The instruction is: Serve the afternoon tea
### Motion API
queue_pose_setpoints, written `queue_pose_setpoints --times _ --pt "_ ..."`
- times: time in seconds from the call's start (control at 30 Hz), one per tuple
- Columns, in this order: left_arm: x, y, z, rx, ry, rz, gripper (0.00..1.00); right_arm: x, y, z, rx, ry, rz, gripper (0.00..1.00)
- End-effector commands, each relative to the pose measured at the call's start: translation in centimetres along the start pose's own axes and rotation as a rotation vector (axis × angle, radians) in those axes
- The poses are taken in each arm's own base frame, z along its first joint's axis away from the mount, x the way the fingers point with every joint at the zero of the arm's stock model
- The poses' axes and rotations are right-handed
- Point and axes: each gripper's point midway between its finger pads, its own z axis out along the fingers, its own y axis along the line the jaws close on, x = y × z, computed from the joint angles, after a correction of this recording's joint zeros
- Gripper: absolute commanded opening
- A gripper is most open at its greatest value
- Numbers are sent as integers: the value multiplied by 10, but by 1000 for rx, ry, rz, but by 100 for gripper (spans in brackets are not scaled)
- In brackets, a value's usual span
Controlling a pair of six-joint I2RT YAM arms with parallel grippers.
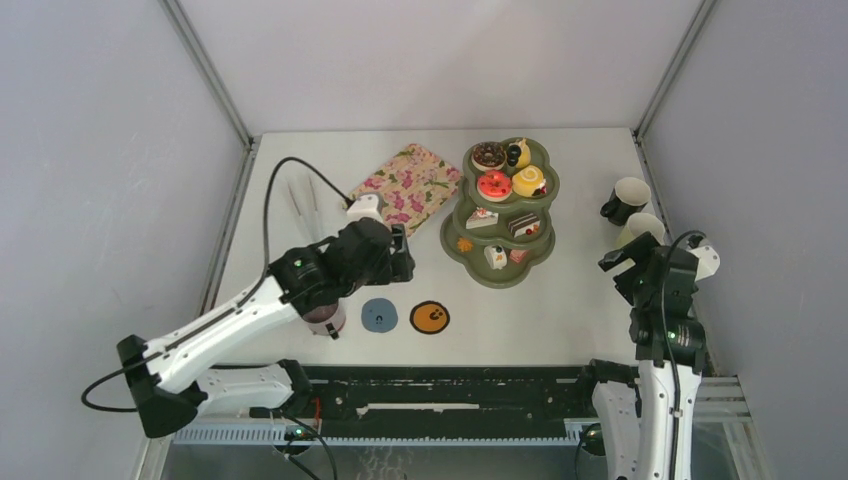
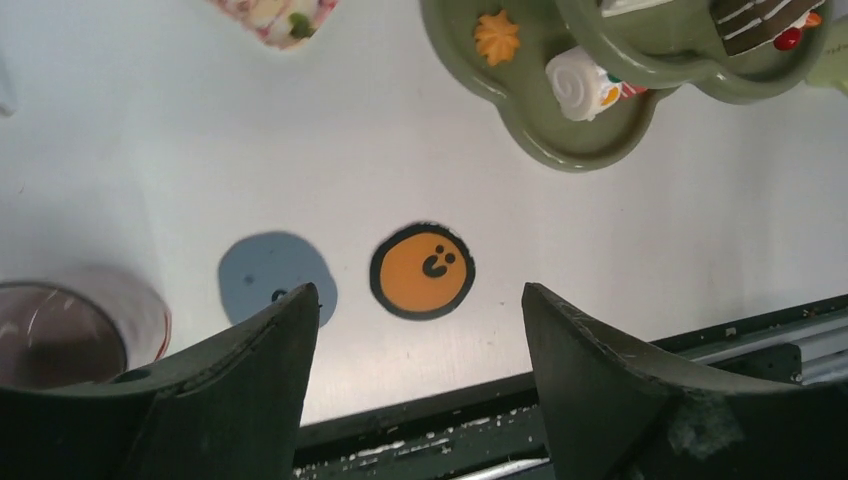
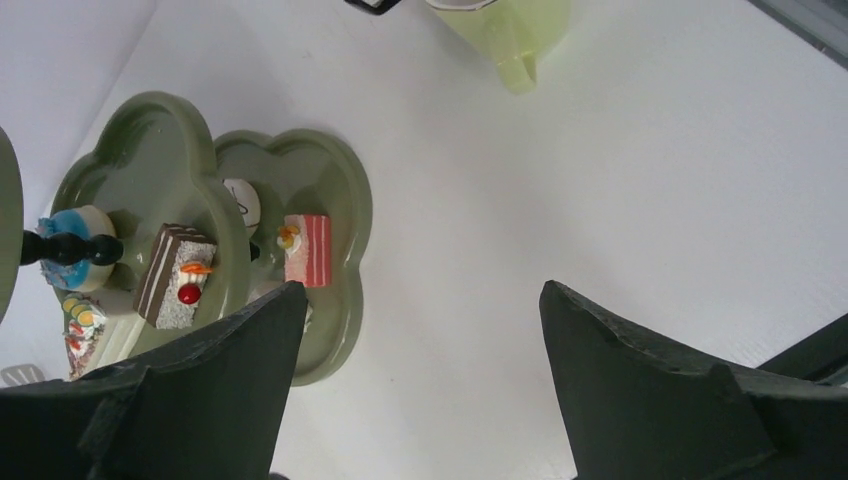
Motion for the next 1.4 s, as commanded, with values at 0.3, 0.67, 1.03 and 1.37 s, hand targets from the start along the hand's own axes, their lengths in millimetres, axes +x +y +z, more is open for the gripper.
queue_pose_setpoints --times 0.3,0.67,1.03,1.37 --pt "10 12 51 50 -22 145 80 -22 -8 49 179 19 -11 88" --pt "21 18 58 49 17 235 80 -46 -19 93 235 36 -221 86" --pt "13 22 55 35 -39 202 80 -36 -20 145 220 189 -218 83" --pt "11 20 55 49 -59 200 80 -28 -30 184 272 244 -251 59"
